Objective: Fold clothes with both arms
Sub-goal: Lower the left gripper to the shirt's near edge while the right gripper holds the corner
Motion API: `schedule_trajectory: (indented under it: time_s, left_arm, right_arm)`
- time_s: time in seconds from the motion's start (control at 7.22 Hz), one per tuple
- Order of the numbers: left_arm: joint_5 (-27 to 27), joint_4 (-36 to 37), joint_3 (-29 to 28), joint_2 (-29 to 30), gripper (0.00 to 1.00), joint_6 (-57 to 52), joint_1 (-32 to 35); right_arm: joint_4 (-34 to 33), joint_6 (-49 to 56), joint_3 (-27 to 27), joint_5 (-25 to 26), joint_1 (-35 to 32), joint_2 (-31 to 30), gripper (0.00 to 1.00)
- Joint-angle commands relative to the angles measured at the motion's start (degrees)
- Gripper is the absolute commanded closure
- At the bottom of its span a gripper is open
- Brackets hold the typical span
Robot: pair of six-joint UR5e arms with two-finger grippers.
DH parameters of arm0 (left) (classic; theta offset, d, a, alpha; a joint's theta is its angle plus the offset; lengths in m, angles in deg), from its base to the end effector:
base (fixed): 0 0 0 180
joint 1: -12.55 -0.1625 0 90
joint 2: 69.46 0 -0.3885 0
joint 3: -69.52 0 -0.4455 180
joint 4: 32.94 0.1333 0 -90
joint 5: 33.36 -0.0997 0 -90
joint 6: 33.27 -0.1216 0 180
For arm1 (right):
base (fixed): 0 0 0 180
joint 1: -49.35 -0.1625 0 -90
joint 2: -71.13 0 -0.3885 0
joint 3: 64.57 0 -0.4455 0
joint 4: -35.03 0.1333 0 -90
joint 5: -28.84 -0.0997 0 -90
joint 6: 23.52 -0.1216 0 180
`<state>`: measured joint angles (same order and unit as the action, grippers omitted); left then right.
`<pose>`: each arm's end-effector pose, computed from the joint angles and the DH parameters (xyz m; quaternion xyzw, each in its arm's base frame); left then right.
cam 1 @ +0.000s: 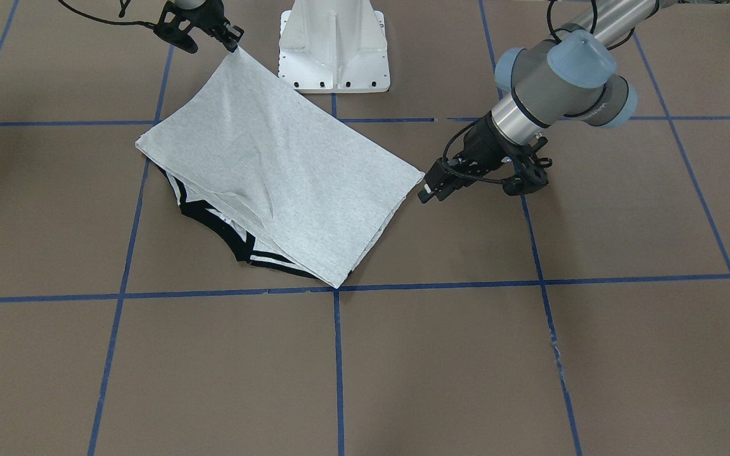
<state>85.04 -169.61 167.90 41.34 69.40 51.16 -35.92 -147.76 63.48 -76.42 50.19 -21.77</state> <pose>0.4647 -0.4677 0.2379 -0.0548 0.6241 -0.1950 0.7547 -0.4995 -0.0940 0.2818 -0.2488 -0.3949 0.1956 0.8625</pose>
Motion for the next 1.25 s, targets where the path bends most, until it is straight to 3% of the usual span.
schedule_trajectory:
  time_s: [0.0,0.28,0.42,0.69,0.83,1.11]
  left_arm:
    - [-1.07,0.0,2.6,-3.3,0.01,0.77,-4.14]
    - [-6.83,3.66,3.48,-3.58,0.01,4.26,-9.31]
    - [-12.01,11.61,4.01,-1.75,0.01,5.33,-12.65]
    - [-14.25,18.27,3.66,-0.15,0.07,5.34,-14.43]
    - [-15.04,18.37,3.57,-0.24,0.16,5.34,-15.05]
    - [-15.92,20.98,3.84,-0.41,0.22,5.34,-15.14]
  right_arm:
    - [-0.07,-1.0,0.44,0.05,0.65,-0.26,0.01]
    - [0.02,-1.36,0.45,-0.12,-5.89,0.0,0.0]
    - [-0.07,-1.01,0.36,-0.99,-13.68,0.35,0.0]
    - [-0.07,2.22,-0.26,-3.02,-24.44,0.53,0.0]
    - [-0.07,3.99,-1.65,-3.02,-26.22,0.53,0.0]
    - [0.11,5.67,-3.85,-3.02,-27.03,0.79,0.0]
